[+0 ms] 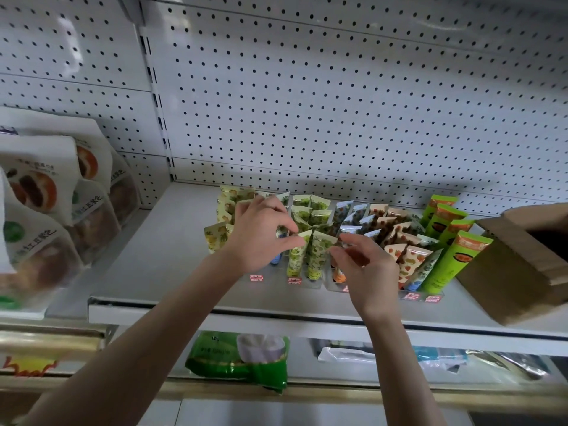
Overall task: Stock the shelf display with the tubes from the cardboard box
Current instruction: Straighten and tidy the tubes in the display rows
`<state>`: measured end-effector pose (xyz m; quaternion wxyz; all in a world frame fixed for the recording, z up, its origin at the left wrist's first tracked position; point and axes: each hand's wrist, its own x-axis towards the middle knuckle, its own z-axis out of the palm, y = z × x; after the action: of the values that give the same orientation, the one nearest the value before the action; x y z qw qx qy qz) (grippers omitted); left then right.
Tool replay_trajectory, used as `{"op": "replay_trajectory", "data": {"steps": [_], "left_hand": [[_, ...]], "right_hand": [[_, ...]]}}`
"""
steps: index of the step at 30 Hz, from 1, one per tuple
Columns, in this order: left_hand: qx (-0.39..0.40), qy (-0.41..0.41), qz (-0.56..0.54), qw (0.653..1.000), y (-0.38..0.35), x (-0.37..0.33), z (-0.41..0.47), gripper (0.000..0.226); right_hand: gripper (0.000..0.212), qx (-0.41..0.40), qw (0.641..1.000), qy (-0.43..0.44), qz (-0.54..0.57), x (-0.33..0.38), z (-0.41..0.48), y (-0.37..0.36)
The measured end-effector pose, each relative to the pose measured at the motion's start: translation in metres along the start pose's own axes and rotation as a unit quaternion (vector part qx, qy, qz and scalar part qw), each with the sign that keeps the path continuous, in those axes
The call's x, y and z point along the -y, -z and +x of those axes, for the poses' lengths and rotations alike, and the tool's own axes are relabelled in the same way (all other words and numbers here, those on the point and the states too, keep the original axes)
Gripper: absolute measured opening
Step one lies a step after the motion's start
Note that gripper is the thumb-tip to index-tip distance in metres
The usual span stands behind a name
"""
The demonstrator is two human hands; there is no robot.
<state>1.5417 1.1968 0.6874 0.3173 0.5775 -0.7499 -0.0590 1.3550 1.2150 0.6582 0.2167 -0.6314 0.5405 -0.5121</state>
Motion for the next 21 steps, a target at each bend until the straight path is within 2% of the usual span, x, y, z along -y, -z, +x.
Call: {"op": "replay_trajectory", "data": {"steps": [10,21], "left_hand": [[0.011,0.014,0.019,1.0,-0.009,-0.004,0.001,0.019],[0.008,0.007,0.023,1.0,-0.007,-0.003,0.001,0.015]], "right_hand": [[0.023,0.025,0.998,0.021,-0.057,0.001,0.008,-0.003],[0.009,0.071,0.996,-0.055,-0.017,0.002,0.013,-0.006]]}}
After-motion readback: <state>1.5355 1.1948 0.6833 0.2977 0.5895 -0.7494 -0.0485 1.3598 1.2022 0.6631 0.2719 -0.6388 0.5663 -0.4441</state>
